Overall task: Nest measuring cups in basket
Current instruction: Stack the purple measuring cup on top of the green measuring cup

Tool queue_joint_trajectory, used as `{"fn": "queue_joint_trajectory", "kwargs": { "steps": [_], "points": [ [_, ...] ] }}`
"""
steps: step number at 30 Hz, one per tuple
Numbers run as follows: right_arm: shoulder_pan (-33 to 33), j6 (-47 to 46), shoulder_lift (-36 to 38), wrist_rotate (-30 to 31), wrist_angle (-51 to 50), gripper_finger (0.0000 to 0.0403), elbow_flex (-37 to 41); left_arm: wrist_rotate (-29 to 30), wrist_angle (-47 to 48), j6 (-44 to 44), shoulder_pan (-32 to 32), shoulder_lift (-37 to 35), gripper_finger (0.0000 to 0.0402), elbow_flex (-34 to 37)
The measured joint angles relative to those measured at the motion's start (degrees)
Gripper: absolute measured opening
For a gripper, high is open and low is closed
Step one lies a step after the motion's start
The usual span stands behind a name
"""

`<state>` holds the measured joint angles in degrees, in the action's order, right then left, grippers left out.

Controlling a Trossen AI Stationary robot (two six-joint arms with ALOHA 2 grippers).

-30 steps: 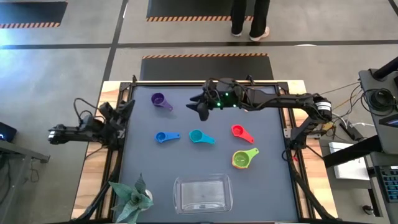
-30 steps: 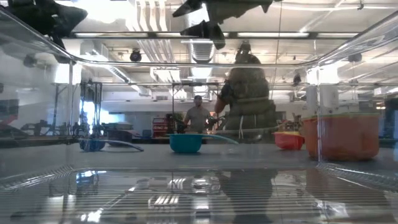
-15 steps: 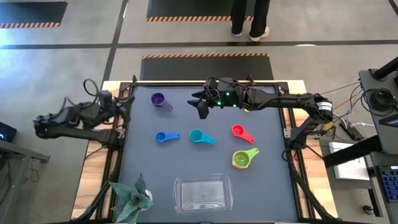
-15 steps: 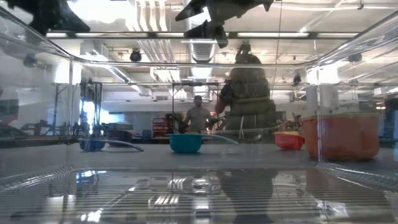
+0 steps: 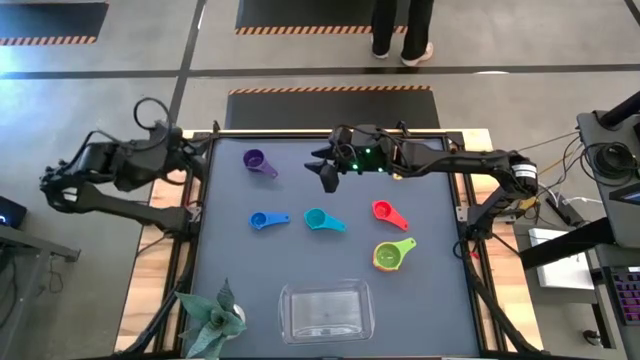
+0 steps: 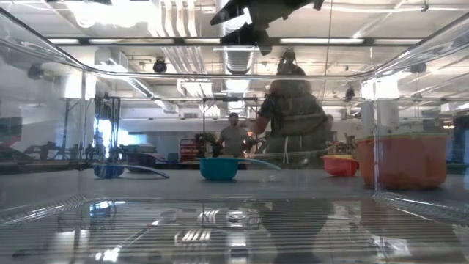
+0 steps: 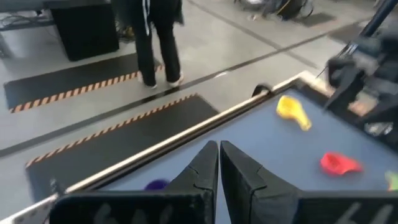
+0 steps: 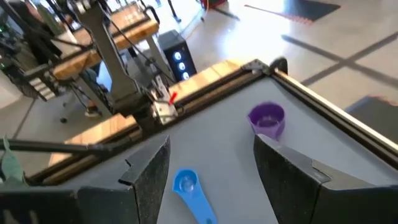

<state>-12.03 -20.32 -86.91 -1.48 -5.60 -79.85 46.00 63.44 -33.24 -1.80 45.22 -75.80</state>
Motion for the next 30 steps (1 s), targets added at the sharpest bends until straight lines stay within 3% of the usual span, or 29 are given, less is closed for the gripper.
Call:
{"fn": "queue_joint_trajectory", "kwargs": {
  "steps": [8,14,20,24,30],
  "points": [
    [0.0,1.5,2.2,0.0,-6.5,0.0219,0.0,0.0,1.4,5.9,0.1,10.9,0.0000,-16.4],
    [0.0,3.0,4.1,0.0,-6.8,0.0219,0.0,-1.1,9.3,6.5,4.2,18.3,0.0000,-21.7],
    [0.0,4.7,6.3,0.0,-10.1,0.0219,0.0,-16.1,9.5,6.3,12.1,23.4,0.0000,-18.7],
    [0.0,5.4,7.7,0.0,-12.9,0.0219,0.0,-23.0,7.1,8.3,17.2,25.8,0.0000,-14.1],
    [0.6,4.9,9.2,0.0,-14.4,0.0219,0.2,-39.1,-8.5,11.2,24.8,25.6,0.0000,-3.0]
  ]
}}
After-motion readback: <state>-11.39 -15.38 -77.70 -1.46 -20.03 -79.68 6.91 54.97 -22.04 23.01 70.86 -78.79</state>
